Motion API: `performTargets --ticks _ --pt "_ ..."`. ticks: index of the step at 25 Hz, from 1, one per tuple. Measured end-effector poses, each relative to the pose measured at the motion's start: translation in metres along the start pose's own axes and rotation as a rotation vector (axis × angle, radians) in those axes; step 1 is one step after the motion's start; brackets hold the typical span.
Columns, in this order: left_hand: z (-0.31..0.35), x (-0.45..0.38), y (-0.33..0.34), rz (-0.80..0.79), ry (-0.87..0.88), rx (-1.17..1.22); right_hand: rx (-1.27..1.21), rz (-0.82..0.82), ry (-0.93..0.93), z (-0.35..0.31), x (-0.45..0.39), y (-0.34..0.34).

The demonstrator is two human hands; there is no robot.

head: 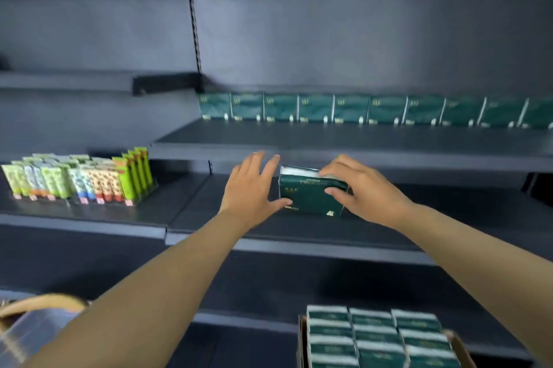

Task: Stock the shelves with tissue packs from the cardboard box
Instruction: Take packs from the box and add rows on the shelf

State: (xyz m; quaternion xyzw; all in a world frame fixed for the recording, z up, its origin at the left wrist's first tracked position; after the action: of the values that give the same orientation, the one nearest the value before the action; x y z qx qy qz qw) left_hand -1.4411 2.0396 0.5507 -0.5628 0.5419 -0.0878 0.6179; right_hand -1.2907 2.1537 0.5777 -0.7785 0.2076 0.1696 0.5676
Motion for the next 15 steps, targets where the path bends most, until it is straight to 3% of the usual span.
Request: performTargets --ticks 5,10,15 --pt "-0.087 -0.062 -0.022 0.142 -0.089 -0.032 -0.041 0.106 -0.077 -0.031 -0.104 -0.013" --pt "-0.180 -0.112 0.033 0.076 -0.051 -0.141 -0.075 0.166 -0.077 -0.027 -0.216 0.042" --pt "-0.270 -0.162 0.113 -0.055 -0.081 -0.072 -0.118 0.243 0.018 0.000 -0.324 0.114"
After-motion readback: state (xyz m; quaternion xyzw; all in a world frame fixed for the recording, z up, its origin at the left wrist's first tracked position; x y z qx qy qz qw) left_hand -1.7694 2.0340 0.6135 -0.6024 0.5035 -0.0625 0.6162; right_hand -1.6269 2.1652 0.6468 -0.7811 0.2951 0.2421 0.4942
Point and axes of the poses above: each hand's wrist, its own x-axis away from the middle knuckle, its own y-axis out of the palm, z = x × y, the point moved 6 cm from there along -x, towards the middle knuckle, and after that the axes turned 12 degrees about -x, right-handed, at the moved point
